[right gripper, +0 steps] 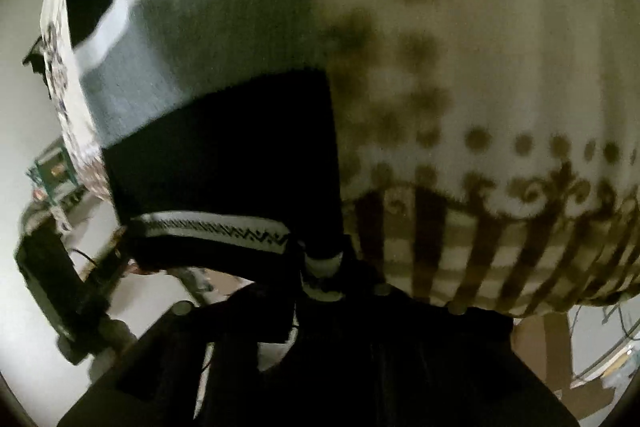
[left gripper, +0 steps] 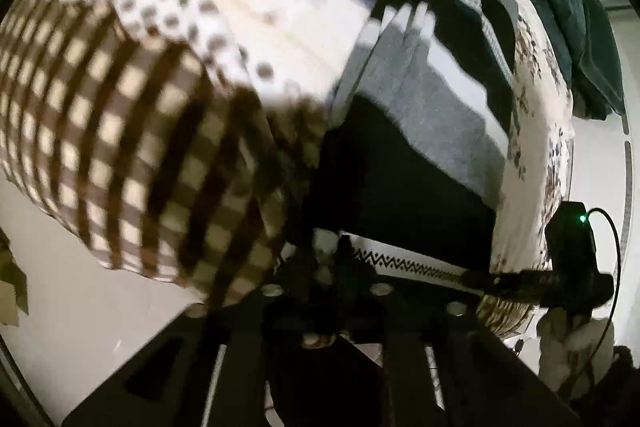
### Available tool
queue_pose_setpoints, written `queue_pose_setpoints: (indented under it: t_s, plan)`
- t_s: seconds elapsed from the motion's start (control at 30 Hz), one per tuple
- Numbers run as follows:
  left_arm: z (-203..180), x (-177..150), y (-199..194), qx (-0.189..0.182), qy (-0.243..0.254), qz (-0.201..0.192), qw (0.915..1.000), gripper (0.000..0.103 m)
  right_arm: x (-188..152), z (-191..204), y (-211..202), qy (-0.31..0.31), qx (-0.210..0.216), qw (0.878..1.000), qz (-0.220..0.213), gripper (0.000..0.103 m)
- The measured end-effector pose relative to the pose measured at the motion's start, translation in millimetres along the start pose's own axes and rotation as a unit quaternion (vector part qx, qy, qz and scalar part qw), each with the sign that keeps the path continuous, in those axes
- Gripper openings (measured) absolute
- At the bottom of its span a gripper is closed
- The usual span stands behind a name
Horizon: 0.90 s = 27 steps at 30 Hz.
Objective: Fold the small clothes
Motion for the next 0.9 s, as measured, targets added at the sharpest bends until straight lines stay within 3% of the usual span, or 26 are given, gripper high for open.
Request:
queue_pose_setpoints:
  t_s: [0.03,0.07,0.1,0.17,0.23,0.33,0.43,0.5,0.6,0.67,0.77,0.8,0.87,0.9]
  plan:
    - [-2.3,5.3,-7.7,-0.002,0.005,-0.008,1.0000,0.039,4.6,-0.3,-11.6,0.002,0.007,1.000,-0.005,0.039]
    - [-5.2,14.1,-16.6,-0.006,0.011,-0.020,0.9997,0.048,9.4,-0.7,-24.7,0.004,0.011,1.000,-0.018,0.053]
    - [-7.4,22.7,-24.2,-0.014,0.017,-0.031,0.9993,0.060,15.7,-0.9,-38.1,0.004,0.016,0.999,-0.033,0.058]
    - [-21.1,53.3,-34.4,-0.037,0.028,-0.055,0.9974,0.062,39.3,2.0,-72.6,0.004,0.027,0.998,-0.065,0.058]
    - [-39.7,102.5,-35.6,-0.061,0.043,-0.078,0.9941,0.062,66.4,6.6,-102.8,0.005,0.034,0.995,-0.091,0.058]
    - [-81.0,187.5,-22.5,-0.087,0.072,-0.115,0.9870,0.062,130.4,19.3,-162.0,0.008,0.041,0.985,-0.167,0.058]
    - [-117.1,273.7,-3.0,-0.091,0.099,-0.140,0.9810,0.062,196.7,31.0,-211.5,0.013,0.055,0.970,-0.236,0.062]
    - [-138.3,328.2,13.3,-0.092,0.112,-0.147,0.9784,0.062,245.4,34.2,-241.7,0.012,0.064,0.959,-0.276,0.075]
    - [-168.6,404.6,47.4,-0.077,0.132,-0.144,0.9778,0.062,315.8,57.1,-268.8,-0.001,0.059,0.948,-0.314,0.075]
    - [-179.8,436.2,67.8,-0.065,0.141,-0.137,0.9784,0.062,355.5,66.7,-273.4,-0.002,0.054,0.943,-0.328,0.075]
    - [-190.4,460.9,84.7,-0.043,0.169,-0.146,0.9739,0.054,394.1,85.0,-280.1,-0.001,0.061,0.940,-0.335,0.075]
    - [-194.6,462.8,84.8,-0.040,0.186,-0.159,0.9688,0.010,404.5,89.2,-277.9,-0.004,0.062,0.941,-0.333,0.075]
    - [-198.9,462.7,80.5,-0.038,0.202,-0.168,0.9641,0.006,422.6,102.9,-272.6,-0.012,0.048,0.942,-0.332,0.069]
    - [-199.6,458.7,73.3,-0.048,0.211,-0.180,0.9597,0.006,426.6,107.8,-273.7,-0.022,0.044,0.939,-0.341,0.051]
Point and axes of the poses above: each gripper's, at about its wrist camera, not at the fingertips, and y roughly the way its jaws point, z to its left, x to its top, the point moved 3 cm from there along y, roughly the way its jaws point, and after that the axes turned 3 degrees about -x, right-handed, at the moved point
